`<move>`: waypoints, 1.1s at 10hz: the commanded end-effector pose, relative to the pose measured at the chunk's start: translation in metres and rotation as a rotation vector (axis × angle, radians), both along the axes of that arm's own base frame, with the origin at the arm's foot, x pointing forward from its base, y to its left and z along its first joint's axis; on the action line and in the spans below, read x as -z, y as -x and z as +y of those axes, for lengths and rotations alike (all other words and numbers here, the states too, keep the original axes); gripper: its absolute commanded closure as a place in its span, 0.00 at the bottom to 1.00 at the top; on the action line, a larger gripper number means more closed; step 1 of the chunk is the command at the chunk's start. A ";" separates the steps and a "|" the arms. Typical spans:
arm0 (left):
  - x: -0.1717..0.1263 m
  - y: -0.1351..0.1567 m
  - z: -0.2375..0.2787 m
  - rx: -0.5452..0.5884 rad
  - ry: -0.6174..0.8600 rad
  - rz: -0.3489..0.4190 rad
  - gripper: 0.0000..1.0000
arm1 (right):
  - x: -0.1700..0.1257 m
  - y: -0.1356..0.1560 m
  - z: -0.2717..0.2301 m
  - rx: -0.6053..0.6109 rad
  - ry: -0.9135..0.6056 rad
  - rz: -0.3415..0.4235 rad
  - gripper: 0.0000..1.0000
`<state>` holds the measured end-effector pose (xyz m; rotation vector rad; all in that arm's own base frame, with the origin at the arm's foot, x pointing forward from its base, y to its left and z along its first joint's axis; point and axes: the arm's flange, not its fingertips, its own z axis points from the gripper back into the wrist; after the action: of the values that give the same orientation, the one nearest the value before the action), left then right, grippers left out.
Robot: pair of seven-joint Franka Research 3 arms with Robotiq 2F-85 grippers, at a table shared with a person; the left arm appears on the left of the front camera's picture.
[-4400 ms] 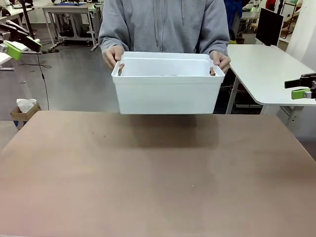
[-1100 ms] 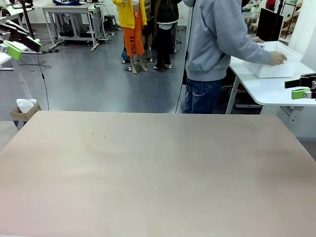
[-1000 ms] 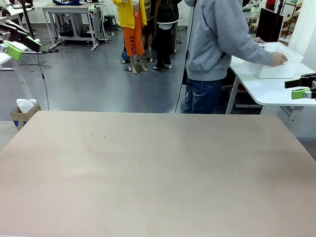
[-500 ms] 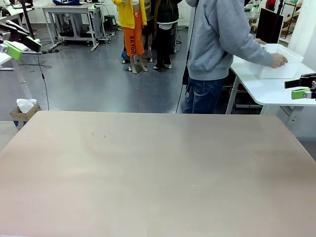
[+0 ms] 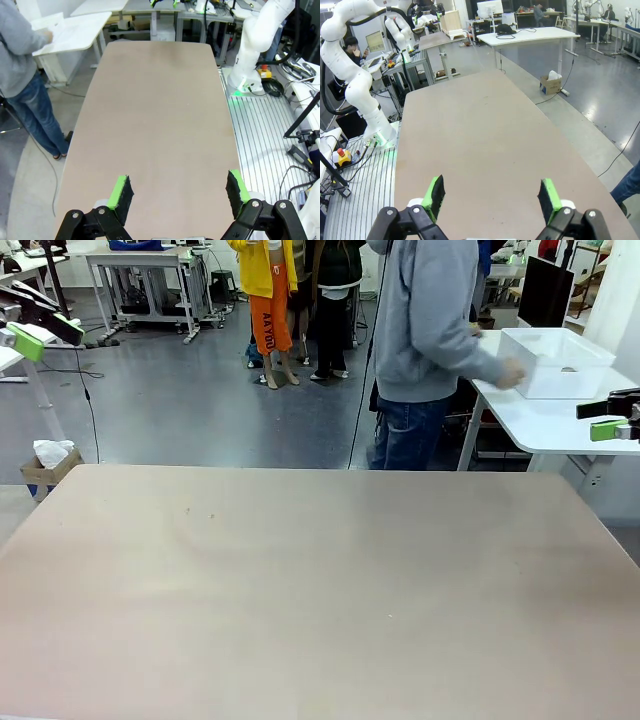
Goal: Stack the cups and store them in the basket.
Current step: Place the stack of Reusable plastic cups into the Pantry Basket.
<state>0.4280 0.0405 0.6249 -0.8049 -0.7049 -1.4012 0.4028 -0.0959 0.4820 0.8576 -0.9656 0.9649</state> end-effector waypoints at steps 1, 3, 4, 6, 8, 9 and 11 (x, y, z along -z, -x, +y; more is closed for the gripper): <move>-0.004 0.000 0.000 -0.013 0.004 0.002 0.03 | -0.005 0.001 0.000 0.002 -0.011 0.018 0.00; -0.004 0.000 0.000 -0.013 0.004 0.002 0.03 | -0.005 0.001 0.000 0.002 -0.011 0.018 0.00; -0.004 0.000 0.000 -0.013 0.004 0.002 0.03 | -0.005 0.001 0.000 0.002 -0.011 0.018 0.00; -0.004 0.000 0.000 -0.013 0.004 0.002 0.03 | -0.005 0.001 0.000 0.002 -0.011 0.018 0.00; -0.004 0.000 0.000 -0.013 0.004 0.002 0.03 | -0.005 0.001 0.000 0.002 -0.011 0.018 0.00; -0.004 0.000 0.000 -0.013 0.004 0.002 0.03 | -0.005 0.001 0.000 0.002 -0.011 0.018 0.00; -0.004 0.000 0.000 -0.013 0.004 0.002 0.03 | -0.005 0.001 0.000 0.002 -0.011 0.018 0.00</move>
<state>0.4280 0.0405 0.6249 -0.8049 -0.7049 -1.4012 0.4028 -0.0959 0.4820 0.8576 -0.9656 0.9649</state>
